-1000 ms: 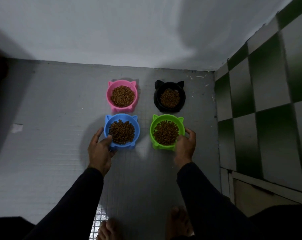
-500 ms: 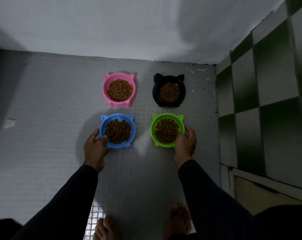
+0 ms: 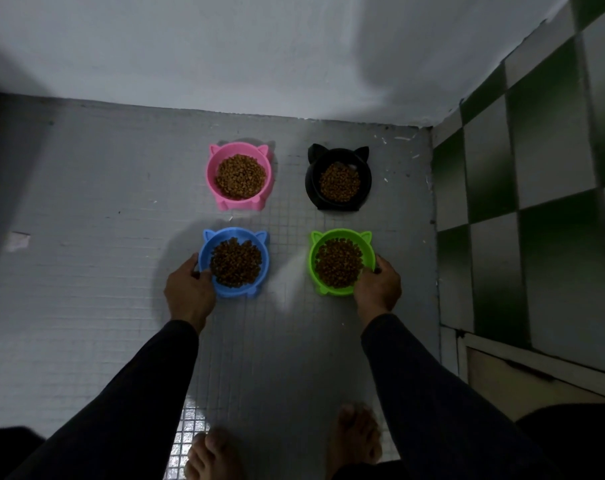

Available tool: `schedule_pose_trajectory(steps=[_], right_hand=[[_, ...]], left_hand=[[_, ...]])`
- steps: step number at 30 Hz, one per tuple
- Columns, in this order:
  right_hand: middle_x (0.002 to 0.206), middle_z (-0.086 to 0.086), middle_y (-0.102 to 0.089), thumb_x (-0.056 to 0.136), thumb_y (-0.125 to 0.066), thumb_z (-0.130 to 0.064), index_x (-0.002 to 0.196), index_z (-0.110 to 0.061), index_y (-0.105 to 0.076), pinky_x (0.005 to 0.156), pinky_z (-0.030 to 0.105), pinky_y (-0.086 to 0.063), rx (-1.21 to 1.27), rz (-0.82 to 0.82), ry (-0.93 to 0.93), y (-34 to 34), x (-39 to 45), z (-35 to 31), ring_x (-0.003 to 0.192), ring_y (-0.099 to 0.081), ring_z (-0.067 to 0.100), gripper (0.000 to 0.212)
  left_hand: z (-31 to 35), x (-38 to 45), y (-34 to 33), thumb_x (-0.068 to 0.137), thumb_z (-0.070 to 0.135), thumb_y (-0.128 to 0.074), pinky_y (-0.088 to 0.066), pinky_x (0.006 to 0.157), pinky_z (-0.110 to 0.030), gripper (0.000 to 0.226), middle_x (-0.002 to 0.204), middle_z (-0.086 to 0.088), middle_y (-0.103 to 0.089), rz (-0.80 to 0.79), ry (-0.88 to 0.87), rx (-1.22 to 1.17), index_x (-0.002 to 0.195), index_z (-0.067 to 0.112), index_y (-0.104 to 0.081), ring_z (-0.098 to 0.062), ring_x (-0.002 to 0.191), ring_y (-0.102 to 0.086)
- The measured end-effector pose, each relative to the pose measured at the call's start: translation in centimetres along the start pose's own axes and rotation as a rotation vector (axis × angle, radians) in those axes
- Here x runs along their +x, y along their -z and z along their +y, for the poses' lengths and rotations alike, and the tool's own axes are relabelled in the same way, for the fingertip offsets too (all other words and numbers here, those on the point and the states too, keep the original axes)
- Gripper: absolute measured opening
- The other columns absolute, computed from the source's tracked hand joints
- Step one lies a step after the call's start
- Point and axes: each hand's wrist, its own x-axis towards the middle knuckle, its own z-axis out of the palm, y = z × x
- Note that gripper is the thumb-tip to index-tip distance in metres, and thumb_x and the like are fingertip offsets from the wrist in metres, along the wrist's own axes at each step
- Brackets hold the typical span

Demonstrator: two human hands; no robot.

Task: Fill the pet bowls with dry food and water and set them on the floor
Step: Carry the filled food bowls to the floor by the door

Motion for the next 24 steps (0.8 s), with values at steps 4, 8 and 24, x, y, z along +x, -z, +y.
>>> schedule_pose_trajectory(steps=[4, 8, 24], right_hand=[[0.117, 0.008, -0.073, 0.091, -0.057, -0.003, 0.121, -0.015, -0.075, 0.090, 0.034, -0.055, 0.005, -0.013, 0.008, 0.3, 0.1, 0.1, 0.105, -0.068, 0.028, 0.037], [0.117, 0.010, -0.073, 0.091, -0.055, -0.001, 0.121, -0.013, -0.075, 0.085, 0.026, -0.049, -0.022, -0.019, 0.013, 0.4, 0.6, 0.3, 0.106, -0.067, 0.028, 0.038], [0.148, 0.021, -0.046, 0.097, -0.053, -0.005, 0.155, -0.008, -0.034, 0.105, 0.038, -0.040, -0.288, -0.185, 0.060, 1.8, -1.3, -1.3, 0.134, -0.046, 0.038, 0.061]], left_hand=[[0.3, -0.1, 0.1, 0.096, 0.008, -0.064, -0.044, 0.076, -0.031, 0.029, 0.087, -0.007, -0.068, 0.004, -0.027, 0.066, 0.124, 0.010, -0.073, -0.025, 0.086, -0.065], [0.2, -0.1, 0.3, 0.094, 0.017, -0.063, -0.055, 0.085, -0.042, 0.033, 0.099, -0.019, -0.075, -0.010, -0.015, 0.061, 0.125, 0.009, -0.072, -0.035, 0.094, -0.071], [2.0, -0.8, 0.7, 0.089, 0.027, -0.060, -0.042, 0.083, -0.033, 0.064, 0.119, -0.028, -0.066, -0.122, 0.125, 0.119, 0.143, -0.004, -0.050, -0.040, 0.109, -0.063]])
